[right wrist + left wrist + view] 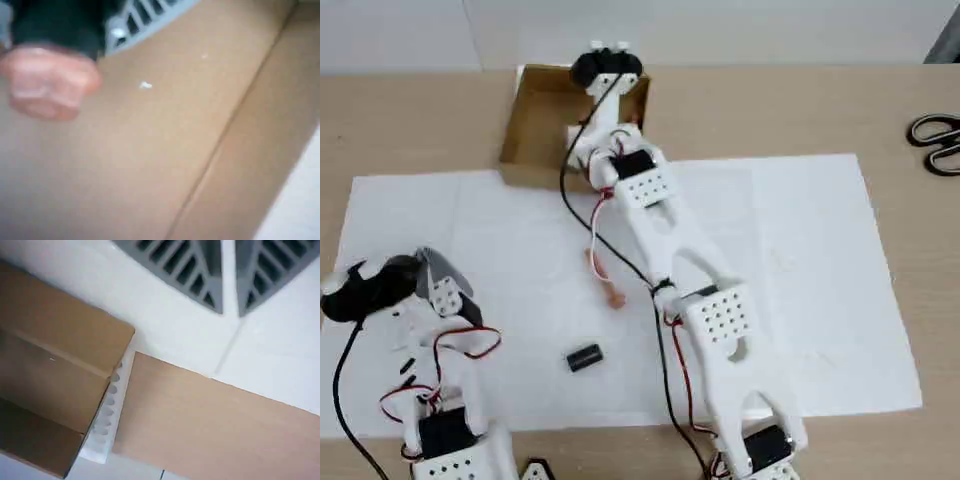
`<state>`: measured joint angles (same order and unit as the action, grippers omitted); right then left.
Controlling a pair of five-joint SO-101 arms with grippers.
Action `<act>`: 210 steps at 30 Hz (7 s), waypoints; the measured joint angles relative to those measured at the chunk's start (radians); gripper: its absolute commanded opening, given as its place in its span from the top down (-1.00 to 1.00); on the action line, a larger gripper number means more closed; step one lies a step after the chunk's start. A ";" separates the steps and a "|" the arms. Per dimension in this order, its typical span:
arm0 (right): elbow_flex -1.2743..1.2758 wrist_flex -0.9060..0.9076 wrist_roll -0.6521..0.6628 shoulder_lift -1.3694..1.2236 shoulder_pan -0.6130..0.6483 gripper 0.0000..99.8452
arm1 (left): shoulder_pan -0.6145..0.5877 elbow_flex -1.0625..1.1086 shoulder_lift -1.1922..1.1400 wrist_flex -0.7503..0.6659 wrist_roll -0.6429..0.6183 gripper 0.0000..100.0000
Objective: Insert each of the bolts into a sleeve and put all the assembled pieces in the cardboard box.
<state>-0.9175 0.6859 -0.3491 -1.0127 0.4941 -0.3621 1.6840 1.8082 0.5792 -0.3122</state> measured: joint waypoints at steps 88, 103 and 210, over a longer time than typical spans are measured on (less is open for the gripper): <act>-0.043 1.007 0.141 0.408 0.129 0.94 | 0.000 -0.167 0.000 0.416 0.071 0.99; 0.572 1.007 0.141 0.804 0.279 0.94 | 0.000 -0.167 0.000 0.416 0.110 0.99; 0.793 0.916 0.838 0.603 0.453 0.99 | -0.961 -0.270 0.002 0.502 0.393 0.99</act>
<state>-0.1243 1.6019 0.4887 -0.4097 0.9467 -1.3226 1.4139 1.8098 1.0810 0.0806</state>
